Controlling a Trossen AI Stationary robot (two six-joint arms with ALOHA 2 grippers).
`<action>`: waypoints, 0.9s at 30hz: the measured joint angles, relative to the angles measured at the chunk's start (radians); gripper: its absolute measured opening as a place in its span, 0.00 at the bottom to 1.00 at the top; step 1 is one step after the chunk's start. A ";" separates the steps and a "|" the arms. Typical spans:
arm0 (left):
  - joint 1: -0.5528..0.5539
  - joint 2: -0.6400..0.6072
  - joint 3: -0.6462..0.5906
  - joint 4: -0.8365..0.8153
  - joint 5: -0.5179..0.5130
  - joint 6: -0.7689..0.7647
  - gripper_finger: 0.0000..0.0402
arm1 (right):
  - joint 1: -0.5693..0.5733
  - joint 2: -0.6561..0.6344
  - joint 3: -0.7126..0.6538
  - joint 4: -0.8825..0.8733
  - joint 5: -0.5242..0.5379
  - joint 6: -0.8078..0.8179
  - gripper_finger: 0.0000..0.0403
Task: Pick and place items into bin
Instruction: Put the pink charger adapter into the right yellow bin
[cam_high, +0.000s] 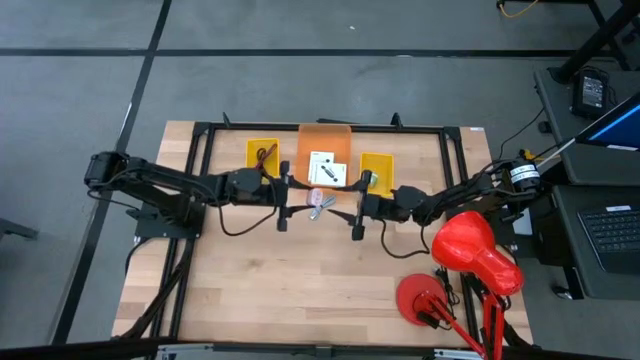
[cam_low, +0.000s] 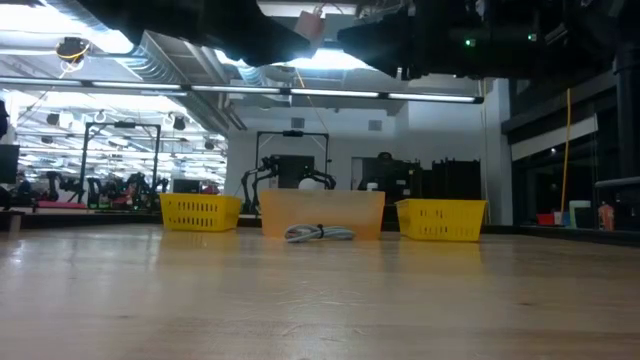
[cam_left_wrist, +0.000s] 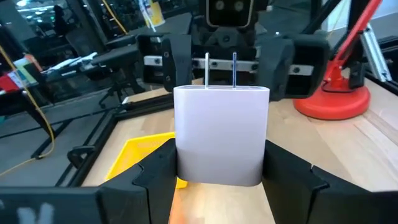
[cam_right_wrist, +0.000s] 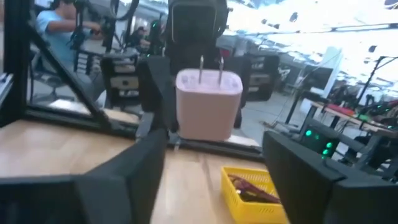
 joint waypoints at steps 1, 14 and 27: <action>0.003 0.000 0.000 0.003 0.000 0.000 0.48 | 0.000 0.000 0.000 0.009 0.002 0.000 0.66; 0.004 0.000 0.000 0.040 0.046 -0.013 0.48 | 0.001 0.000 0.001 0.019 -0.038 0.001 0.84; 0.001 0.000 0.000 0.064 0.051 -0.051 0.48 | 0.001 0.000 0.105 -0.092 -0.041 0.059 0.84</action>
